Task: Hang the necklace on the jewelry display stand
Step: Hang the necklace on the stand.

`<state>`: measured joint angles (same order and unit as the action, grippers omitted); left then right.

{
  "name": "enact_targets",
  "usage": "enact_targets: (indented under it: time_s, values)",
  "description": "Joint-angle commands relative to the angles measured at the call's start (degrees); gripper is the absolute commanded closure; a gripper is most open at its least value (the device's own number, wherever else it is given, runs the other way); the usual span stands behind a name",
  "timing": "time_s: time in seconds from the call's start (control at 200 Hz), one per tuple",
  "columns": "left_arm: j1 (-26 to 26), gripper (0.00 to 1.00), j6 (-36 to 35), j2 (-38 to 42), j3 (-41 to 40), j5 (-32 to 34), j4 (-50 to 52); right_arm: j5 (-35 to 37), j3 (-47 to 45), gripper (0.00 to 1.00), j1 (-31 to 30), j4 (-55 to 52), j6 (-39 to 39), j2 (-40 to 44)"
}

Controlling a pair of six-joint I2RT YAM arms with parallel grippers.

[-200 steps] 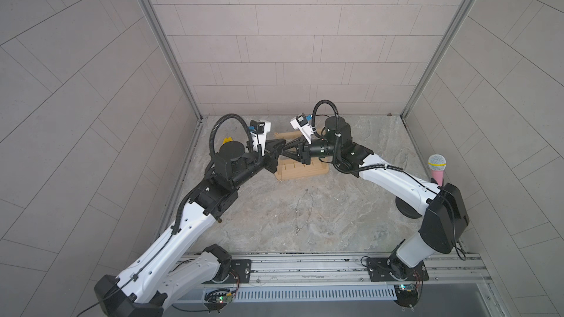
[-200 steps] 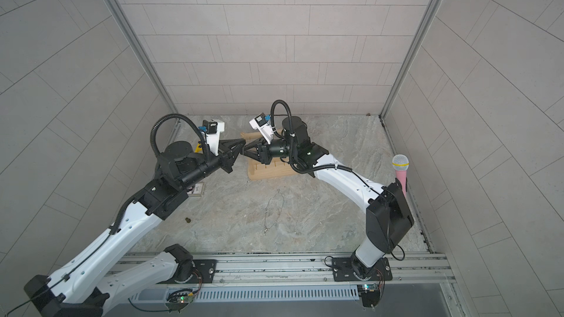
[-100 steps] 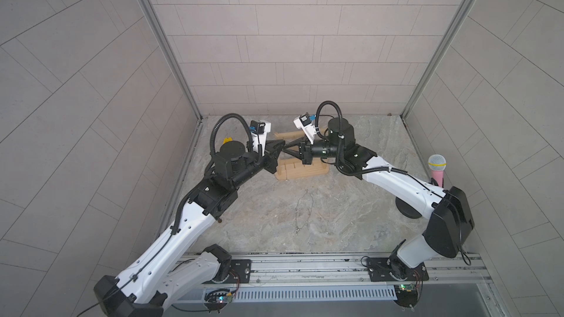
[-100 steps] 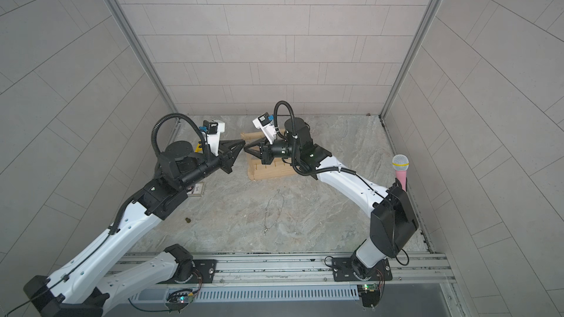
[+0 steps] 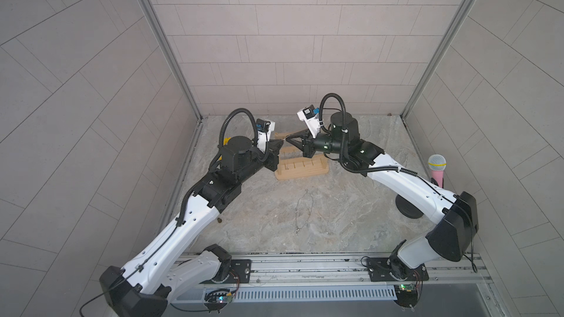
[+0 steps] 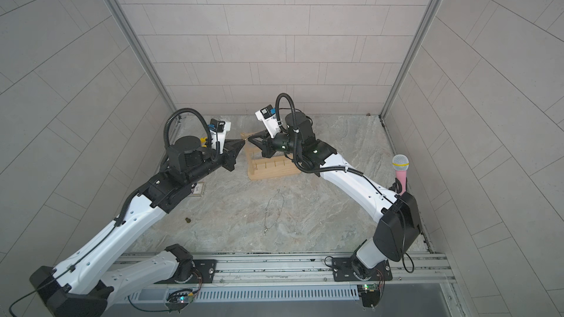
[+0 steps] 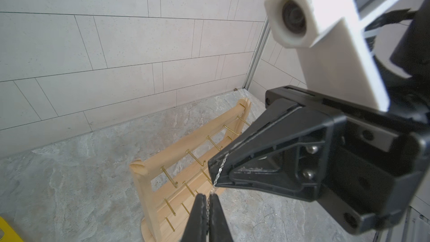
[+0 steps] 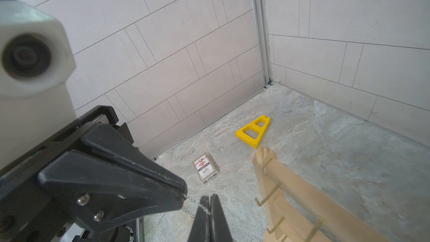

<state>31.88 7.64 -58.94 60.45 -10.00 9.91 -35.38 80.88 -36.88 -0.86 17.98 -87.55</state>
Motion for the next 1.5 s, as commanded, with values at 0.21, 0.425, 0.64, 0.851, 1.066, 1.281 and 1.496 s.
enact_targets:
  time_s: [0.21, 0.425, 0.64, 0.851, 1.066, 1.281, 1.496]
  values:
    - [-1.16, 1.0, -2.41, -1.86, 1.67, 1.83, -0.86, 3.41, 3.28, 1.0, -0.65, -4.78, -3.23, -2.69]
    - [-2.08, 1.0, -2.49, -2.88, 1.69, 2.35, -0.9, 4.87, 4.1, 1.0, -0.76, -5.39, -3.74, -3.83]
    - [-2.59, 1.0, -2.69, -4.12, 2.06, 2.84, -1.12, 5.98, 5.33, 1.0, -0.73, -6.08, -4.08, -5.09]
    - [-2.7, 1.0, -3.04, -5.77, 2.99, 3.06, -1.18, 7.23, 6.21, 1.0, -0.78, -6.7, -4.43, -5.78]
    - [-2.81, 1.0, -3.39, -7.16, 3.71, 3.5, -1.2, 7.86, 6.68, 1.0, -0.76, -6.78, -4.53, -6.65]
    - [-3.05, 1.0, -3.6, -7.97, 3.81, 4.03, -1.0, 8.35, 7.08, 1.0, -0.78, -7.05, -4.76, -7.49]
    - [-3.48, 1.0, -3.66, -8.89, 4.15, 4.12, -0.88, 9.0, 7.44, 1.0, -0.74, -7.15, -5.03, -8.14]
